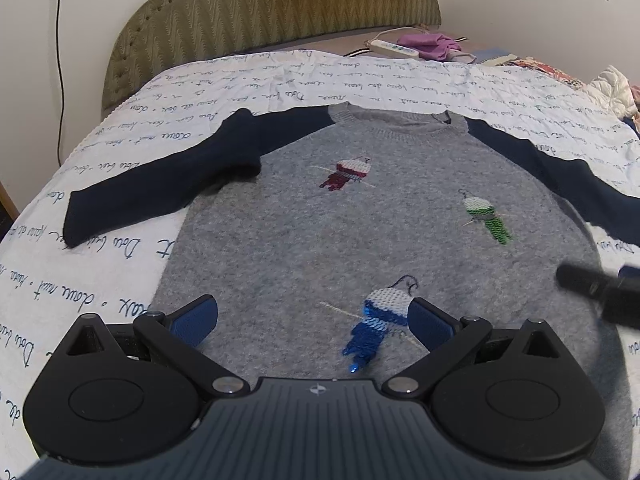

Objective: Fold small clothes

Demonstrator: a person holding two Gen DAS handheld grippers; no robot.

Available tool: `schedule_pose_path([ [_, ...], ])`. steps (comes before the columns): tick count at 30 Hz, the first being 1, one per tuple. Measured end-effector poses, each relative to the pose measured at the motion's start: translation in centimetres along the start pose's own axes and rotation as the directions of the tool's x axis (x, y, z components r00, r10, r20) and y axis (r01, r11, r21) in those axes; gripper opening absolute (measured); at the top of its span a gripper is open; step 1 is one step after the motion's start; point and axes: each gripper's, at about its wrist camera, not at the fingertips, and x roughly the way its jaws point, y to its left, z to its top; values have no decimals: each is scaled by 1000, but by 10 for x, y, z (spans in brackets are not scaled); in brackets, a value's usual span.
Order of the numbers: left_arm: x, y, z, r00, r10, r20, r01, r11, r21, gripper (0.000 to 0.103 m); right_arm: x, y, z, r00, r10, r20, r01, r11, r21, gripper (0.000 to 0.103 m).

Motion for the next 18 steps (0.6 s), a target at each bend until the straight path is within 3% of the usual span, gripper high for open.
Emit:
schedule_pose_path([
  [4,2,-12,2,1000,-2,-3,2,1000,29,102,-10,-30,5,989,45,139,-53,997,55,103],
  [7,3,-24,2,1000,-2,-2,2,998,68,102,3,-60,9,987,127,96,-134,988,78,103],
  [9,4,-32,2,1000,-2,-3,2,996,93,102,8,-88,6,985,135,109,-153,973,174,103],
  [13,10,-44,3,1000,-7,-17,9,993,122,102,16,-158,3,986,75,151,-134,893,430,103],
  [16,14,-51,5,1000,-3,-22,6,991,130,102,22,-204,2,988,-46,150,-45,830,556,103],
  [18,16,-55,7,1000,-2,-23,5,991,137,102,25,-229,1,983,-69,172,-54,782,620,103],
])
